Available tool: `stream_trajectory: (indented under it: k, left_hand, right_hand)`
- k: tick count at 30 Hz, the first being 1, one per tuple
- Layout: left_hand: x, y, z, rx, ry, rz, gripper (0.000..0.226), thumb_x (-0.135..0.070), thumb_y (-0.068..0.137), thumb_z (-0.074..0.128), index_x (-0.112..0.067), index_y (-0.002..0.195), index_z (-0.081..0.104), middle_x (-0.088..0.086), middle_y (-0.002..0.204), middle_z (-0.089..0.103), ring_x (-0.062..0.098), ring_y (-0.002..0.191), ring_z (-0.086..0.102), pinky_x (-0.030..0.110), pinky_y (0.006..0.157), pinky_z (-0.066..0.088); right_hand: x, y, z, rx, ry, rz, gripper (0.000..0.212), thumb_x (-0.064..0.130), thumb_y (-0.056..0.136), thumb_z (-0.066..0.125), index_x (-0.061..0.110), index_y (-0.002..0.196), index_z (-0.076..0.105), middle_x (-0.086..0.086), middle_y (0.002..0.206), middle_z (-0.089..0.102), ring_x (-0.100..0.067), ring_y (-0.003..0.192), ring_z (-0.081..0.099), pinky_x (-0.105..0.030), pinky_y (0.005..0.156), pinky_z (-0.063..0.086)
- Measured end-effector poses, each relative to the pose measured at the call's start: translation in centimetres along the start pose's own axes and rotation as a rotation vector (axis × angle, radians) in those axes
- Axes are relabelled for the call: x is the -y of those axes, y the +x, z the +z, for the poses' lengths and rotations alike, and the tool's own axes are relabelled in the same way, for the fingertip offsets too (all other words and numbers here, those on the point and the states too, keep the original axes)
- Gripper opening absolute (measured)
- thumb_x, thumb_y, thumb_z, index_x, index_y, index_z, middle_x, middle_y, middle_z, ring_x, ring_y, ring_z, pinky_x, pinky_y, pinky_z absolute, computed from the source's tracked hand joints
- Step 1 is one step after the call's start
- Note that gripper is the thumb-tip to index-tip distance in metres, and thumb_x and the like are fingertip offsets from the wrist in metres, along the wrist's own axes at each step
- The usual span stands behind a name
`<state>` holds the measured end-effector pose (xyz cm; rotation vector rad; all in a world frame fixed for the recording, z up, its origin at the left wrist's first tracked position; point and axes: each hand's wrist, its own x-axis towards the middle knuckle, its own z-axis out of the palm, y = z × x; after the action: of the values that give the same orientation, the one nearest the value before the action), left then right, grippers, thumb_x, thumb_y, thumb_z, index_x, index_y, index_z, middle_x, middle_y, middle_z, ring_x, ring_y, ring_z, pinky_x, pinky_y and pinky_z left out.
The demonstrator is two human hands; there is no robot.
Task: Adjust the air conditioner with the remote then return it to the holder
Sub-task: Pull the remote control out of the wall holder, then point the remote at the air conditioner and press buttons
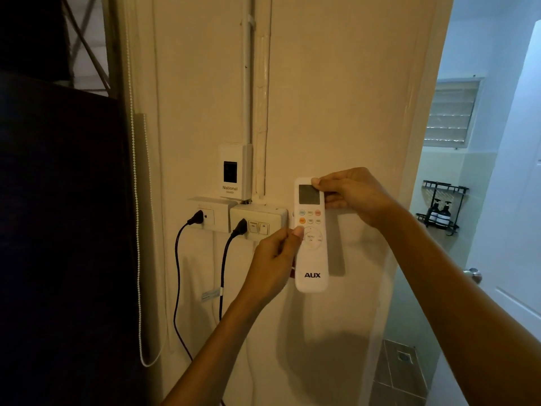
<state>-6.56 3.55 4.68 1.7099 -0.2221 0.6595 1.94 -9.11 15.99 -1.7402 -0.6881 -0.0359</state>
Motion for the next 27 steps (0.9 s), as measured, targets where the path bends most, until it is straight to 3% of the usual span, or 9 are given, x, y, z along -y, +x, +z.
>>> stream_trajectory:
  k: [6,9,13,19,23,27]
  left_hand:
    - [-1.5,-3.6,-1.6,-0.102,-0.004,0.032,0.019,-0.034,0.089,0.040,-0.028,0.094,0.057,-0.011,0.094,0.066,0.003,0.079,0.069,0.016,0.059,0.055]
    - [-2.8,-5.2,-3.0,-0.149,0.007,0.047,0.018,-0.030,0.090,0.041,-0.024,0.089,0.058,-0.009,0.087,0.067,0.001,0.071,0.068,0.012,0.053,0.052]
    - [-4.4,-7.4,-5.2,-0.196,0.042,0.062,0.021,-0.033,0.089,0.042,-0.021,0.087,0.059,-0.004,0.085,0.068,0.005,0.070,0.069,0.012,0.052,0.051]
    - [-7.6,-11.1,-8.7,-0.247,0.087,0.136,0.029,-0.040,0.084,0.043,-0.016,0.088,0.058,-0.003,0.086,0.069,0.007,0.073,0.070,0.017,0.056,0.056]
    - [-9.8,-15.6,-11.8,-0.245,0.123,0.156,0.018,-0.046,0.078,0.042,-0.035,0.083,0.055,-0.012,0.085,0.067,0.004,0.075,0.069,0.015,0.057,0.055]
    - [-11.8,-20.8,-15.1,-0.247,0.092,0.144,0.016,-0.047,0.076,0.042,-0.036,0.081,0.053,-0.011,0.083,0.067,0.005,0.075,0.070,0.015,0.057,0.055]
  right_hand:
    - [1.0,-2.2,2.2,0.097,0.106,-0.014,0.020,0.018,0.078,0.068,0.004,0.093,0.067,-0.008,0.082,0.072,-0.012,0.065,0.072,-0.018,0.053,0.055]
    - [1.9,-3.6,3.5,0.164,0.109,-0.014,0.028,0.022,0.080,0.065,0.006,0.103,0.065,-0.009,0.091,0.072,-0.013,0.073,0.073,-0.021,0.058,0.057]
    - [3.1,-6.9,5.7,0.177,0.061,-0.046,0.020,0.031,0.083,0.060,0.016,0.094,0.067,-0.005,0.090,0.073,-0.014,0.078,0.071,-0.024,0.064,0.057]
    - [4.0,-14.5,10.5,0.197,-0.017,-0.182,0.026,0.035,0.088,0.050,0.022,0.107,0.062,-0.001,0.093,0.071,-0.016,0.078,0.069,-0.023,0.057,0.052]
    - [5.7,-19.6,14.2,0.194,0.080,-0.231,0.013,0.030,0.088,0.050,0.038,0.094,0.058,0.005,0.088,0.069,-0.016,0.074,0.064,-0.021,0.053,0.051]
    - [7.1,-24.5,18.7,0.171,0.102,-0.246,0.016,0.032,0.088,0.050,0.035,0.102,0.057,0.004,0.092,0.070,-0.019,0.080,0.069,-0.017,0.052,0.050]
